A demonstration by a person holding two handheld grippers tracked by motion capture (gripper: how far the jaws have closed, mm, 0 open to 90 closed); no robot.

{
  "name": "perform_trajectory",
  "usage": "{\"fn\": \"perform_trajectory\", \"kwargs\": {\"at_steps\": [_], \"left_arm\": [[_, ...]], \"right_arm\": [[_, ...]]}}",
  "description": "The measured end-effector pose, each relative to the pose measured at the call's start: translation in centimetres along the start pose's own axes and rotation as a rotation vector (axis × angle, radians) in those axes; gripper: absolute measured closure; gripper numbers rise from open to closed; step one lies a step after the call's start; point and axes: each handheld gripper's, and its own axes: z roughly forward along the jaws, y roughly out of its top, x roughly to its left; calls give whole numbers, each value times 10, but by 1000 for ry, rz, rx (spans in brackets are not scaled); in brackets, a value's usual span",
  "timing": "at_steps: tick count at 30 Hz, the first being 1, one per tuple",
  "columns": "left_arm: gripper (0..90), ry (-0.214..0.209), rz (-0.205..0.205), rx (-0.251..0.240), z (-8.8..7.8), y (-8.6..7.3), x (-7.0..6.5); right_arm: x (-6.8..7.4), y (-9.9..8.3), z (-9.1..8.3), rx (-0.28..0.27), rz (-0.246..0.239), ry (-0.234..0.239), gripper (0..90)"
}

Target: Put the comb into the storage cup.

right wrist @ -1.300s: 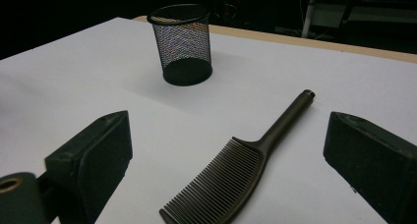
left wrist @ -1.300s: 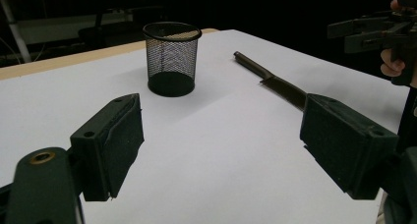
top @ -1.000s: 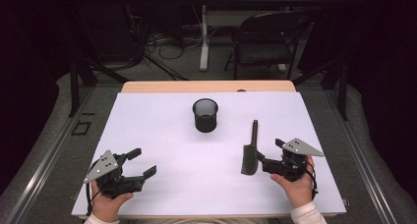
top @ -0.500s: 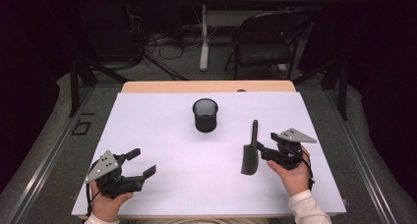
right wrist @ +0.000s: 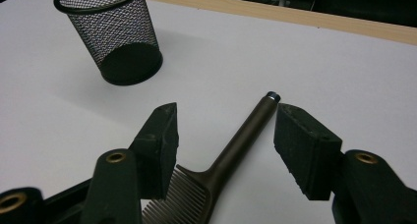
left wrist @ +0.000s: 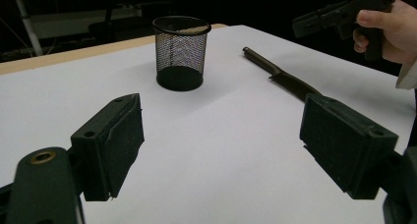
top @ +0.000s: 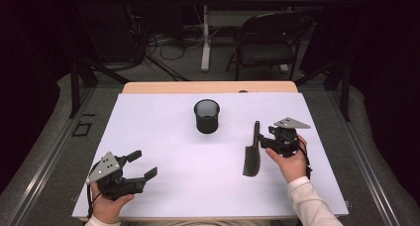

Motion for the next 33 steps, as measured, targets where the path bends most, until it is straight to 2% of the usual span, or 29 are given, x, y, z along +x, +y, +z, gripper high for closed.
{"fn": "perform_trajectory", "kwargs": {"at_steps": [5,7,8,11,14,19,26,27,33], "left_arm": [[168,2,-5,4,0,0,0],[168,3,-7,5,0,0,1],[168,3,-7,5,0,-1,1],[168,-6,-8,7,0,-1,2],[168,-6,-11,6,0,-1,2],[168,-3,-12,9,1,-1,2],[168,-2,-9,12,1,-1,2],[168,-2,-9,13,1,-2,2],[168,2,-12,19,2,-2,3]], "right_arm": [[-1,10,10,24,-4,-12,454],[-2,14,14,21,13,-5,486],[-2,18,19,29,9,6,525],[-2,21,24,40,-1,8,539],[0,26,33,52,-11,9,596],[2,30,42,58,-19,7,627],[1,37,54,57,4,-16,657],[0,38,58,55,22,-15,685],[-1,38,67,48,47,-29,721]]}}
